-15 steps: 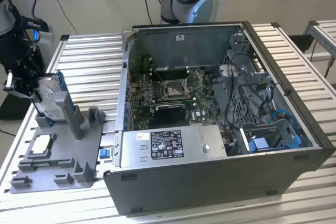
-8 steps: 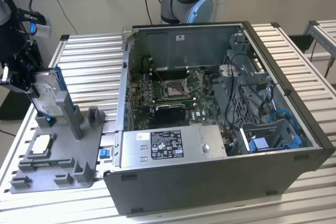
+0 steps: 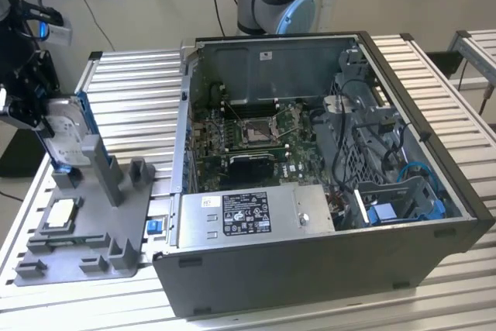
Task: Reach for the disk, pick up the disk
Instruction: 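Pick up the disk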
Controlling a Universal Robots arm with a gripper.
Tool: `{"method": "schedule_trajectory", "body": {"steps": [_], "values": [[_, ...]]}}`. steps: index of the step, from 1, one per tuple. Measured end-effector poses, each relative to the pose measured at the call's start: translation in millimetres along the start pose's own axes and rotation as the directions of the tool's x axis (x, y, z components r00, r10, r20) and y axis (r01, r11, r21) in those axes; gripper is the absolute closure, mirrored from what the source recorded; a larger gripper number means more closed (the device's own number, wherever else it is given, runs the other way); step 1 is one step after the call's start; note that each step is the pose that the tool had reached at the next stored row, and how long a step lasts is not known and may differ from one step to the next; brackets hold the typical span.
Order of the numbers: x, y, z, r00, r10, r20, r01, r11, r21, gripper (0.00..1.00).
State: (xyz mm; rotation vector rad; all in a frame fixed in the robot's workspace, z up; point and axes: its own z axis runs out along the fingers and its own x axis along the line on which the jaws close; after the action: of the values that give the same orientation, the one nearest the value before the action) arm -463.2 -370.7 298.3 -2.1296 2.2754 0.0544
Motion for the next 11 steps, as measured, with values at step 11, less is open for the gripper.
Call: {"method": "schedule_trajectory", "body": {"steps": [11], "values": [[-1.2,0.3,-29.6,1.0,0.0,0.0,0.0,1.0,-0.0001,1.0]]}}
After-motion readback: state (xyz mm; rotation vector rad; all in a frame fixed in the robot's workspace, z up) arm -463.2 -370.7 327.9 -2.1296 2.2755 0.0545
